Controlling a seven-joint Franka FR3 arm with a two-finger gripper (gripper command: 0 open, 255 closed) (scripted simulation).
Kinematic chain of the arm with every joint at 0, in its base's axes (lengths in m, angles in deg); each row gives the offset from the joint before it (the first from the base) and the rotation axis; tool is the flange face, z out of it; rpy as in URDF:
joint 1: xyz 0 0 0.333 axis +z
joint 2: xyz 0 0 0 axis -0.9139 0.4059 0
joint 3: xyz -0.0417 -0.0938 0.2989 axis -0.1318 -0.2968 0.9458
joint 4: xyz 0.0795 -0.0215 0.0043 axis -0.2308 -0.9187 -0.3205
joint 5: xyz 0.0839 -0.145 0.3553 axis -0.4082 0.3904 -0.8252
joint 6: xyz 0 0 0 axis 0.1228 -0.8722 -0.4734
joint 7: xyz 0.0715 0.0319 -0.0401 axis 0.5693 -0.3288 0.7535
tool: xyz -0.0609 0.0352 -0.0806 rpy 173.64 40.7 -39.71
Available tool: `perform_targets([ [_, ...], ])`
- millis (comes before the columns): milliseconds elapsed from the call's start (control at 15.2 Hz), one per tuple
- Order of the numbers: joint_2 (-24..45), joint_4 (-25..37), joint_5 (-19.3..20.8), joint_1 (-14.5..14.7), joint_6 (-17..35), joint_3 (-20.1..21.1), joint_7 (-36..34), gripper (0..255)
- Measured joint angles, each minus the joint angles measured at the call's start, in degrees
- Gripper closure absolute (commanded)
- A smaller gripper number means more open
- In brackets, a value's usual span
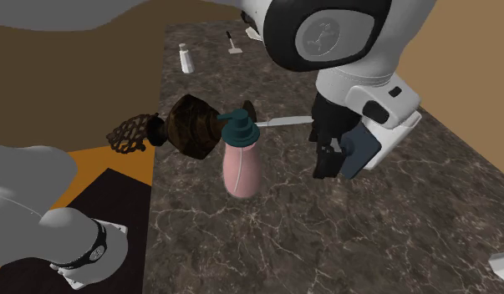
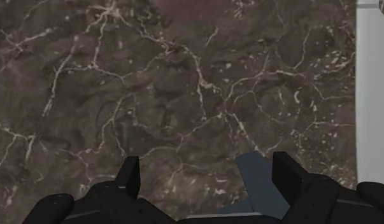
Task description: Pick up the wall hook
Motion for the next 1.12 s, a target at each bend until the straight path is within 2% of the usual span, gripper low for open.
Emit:
perform_targets([
  [462, 15.79, 18.67, 6.83, 6.3, -3.54, 1.89, -2.21, 0],
  [660, 17.67, 19.84, 7.64, 7.23, -2.92, 1.96, -2.53, 0],
  [990, 17.86, 16.22, 7.78, 6.94, 0.84, 1.84, -2.57, 0],
  [1056, 17.96, 16.09, 7.82, 6.95, 1.07, 1.82, -2.59, 255],
  [1122, 18.0, 16.03, 7.84, 6.95, 1.18, 1.81, -2.58, 255],
])
